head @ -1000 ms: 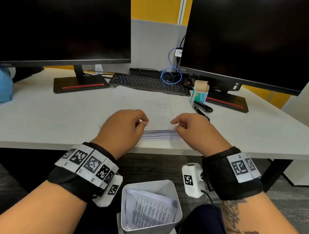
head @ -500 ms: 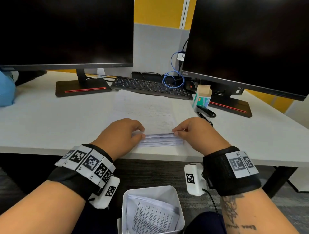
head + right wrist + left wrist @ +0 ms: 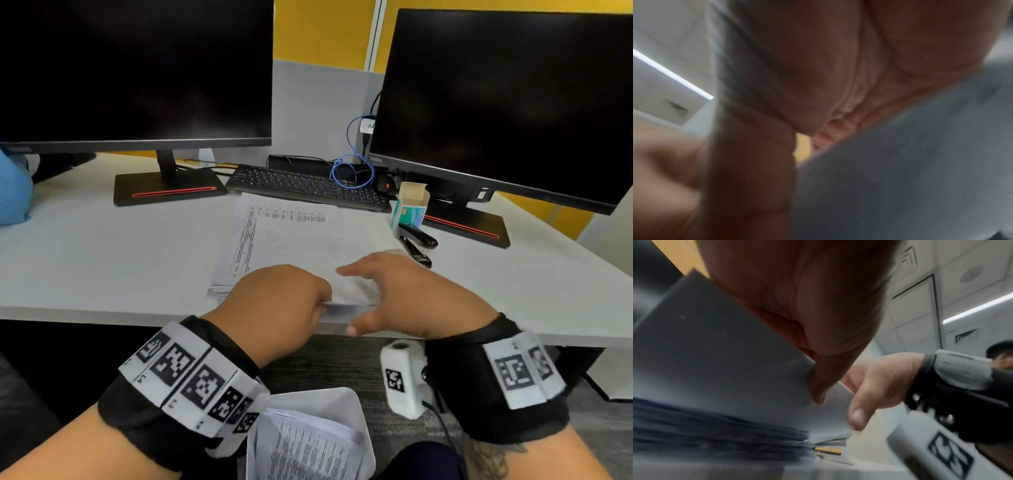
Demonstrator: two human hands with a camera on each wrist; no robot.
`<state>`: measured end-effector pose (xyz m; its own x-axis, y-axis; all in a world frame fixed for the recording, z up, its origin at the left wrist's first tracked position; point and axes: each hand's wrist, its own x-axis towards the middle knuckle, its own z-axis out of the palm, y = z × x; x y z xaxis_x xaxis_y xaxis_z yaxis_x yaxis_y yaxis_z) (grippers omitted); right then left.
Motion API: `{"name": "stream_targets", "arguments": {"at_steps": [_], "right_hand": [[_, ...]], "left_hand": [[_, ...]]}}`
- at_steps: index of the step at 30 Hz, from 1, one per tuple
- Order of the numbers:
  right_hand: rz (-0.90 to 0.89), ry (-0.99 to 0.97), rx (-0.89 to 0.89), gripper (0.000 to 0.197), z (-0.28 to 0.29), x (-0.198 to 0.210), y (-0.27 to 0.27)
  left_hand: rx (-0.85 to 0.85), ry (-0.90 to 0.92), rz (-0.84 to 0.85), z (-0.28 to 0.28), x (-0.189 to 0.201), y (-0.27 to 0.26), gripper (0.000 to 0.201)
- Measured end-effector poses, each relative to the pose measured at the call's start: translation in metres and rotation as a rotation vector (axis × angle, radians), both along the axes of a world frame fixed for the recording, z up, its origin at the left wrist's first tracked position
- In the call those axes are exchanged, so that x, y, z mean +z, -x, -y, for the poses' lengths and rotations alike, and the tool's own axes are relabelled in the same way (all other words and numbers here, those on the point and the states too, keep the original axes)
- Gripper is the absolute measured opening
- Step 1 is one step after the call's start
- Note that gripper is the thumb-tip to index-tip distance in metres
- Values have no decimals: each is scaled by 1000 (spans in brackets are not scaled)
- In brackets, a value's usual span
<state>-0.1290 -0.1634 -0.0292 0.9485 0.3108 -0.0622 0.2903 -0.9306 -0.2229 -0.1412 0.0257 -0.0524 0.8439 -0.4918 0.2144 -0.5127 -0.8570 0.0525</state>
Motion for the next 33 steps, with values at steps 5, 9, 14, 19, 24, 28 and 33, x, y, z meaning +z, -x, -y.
{"name": "stream_targets", "arguments": {"at_steps": [5,9,14,19,24,28,33], "right_hand": [[18,82,68,32,-23,-22,-3],[110,-139,24,46,-9,-17,4],[-102,-164,185,58,0,-5,21],[-314,-170,218,60,-1,1,35],[-98,-332,12,58,4,-6,23],[-98,-274,13,60,4,-20,16],[-177,-218,16,46,1,-28,18]], "left_hand": [[14,316,-153,-9,22,8,42],[345,711,18,-41,24,-12,50],[482,1350,-789,-45,-2,-30,45],[392,1605,-891,-38,-22,-34,31],[232,1504,-1000,-39,-19,-25,45],[167,1432,-1097,-36,-18,-18,45],[316,1663,-757,-33,-15,-32,17]]}}
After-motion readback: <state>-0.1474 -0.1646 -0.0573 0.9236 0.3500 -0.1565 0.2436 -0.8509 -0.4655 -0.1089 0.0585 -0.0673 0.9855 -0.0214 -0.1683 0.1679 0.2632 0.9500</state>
